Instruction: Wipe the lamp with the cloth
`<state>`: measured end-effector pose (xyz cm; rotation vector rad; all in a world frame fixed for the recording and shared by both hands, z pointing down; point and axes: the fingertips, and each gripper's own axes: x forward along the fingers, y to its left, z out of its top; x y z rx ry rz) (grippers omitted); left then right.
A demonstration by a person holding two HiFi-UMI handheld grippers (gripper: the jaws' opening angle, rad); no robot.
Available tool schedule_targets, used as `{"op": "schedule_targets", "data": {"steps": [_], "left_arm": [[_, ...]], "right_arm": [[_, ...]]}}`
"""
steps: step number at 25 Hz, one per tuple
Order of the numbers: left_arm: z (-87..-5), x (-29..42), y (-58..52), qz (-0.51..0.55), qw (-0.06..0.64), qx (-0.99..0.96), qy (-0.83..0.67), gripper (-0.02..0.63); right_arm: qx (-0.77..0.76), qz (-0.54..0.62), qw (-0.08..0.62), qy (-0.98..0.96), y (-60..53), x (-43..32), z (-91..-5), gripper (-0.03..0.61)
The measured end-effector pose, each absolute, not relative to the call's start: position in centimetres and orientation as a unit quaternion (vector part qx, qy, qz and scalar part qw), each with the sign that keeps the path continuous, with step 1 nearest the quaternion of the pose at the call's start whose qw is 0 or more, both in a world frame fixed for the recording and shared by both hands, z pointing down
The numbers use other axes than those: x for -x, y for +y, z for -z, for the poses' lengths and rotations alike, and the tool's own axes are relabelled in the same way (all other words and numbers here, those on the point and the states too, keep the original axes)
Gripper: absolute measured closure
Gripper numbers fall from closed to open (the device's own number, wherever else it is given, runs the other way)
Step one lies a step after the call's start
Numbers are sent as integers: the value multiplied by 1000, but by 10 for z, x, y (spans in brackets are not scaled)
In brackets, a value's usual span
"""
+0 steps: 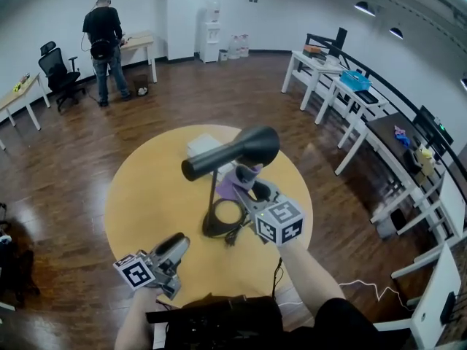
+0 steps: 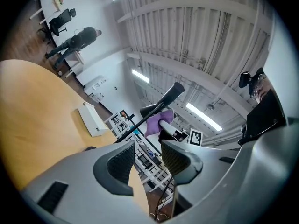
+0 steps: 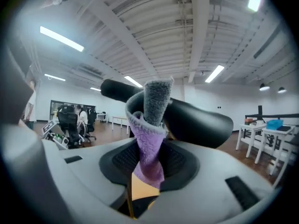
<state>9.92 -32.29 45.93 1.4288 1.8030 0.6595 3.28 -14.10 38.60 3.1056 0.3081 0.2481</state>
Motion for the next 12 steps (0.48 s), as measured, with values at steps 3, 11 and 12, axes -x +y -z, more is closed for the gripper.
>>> {"op": "schedule_targets", "data": {"steps": [3, 11, 12], "left_arm": [[-451, -102, -320, -248, 369, -549, 708, 439], [-448, -100, -326, -239, 366, -545, 715, 439], [-449, -102, -329, -239, 365, -546, 715, 439]], "right_arm": [[-990, -63, -59, 114, -127, -53, -377, 462], [-965, -25, -187, 182, -87, -60, -415, 466], [-962, -34, -186, 196, -80, -56, -425, 466]]}}
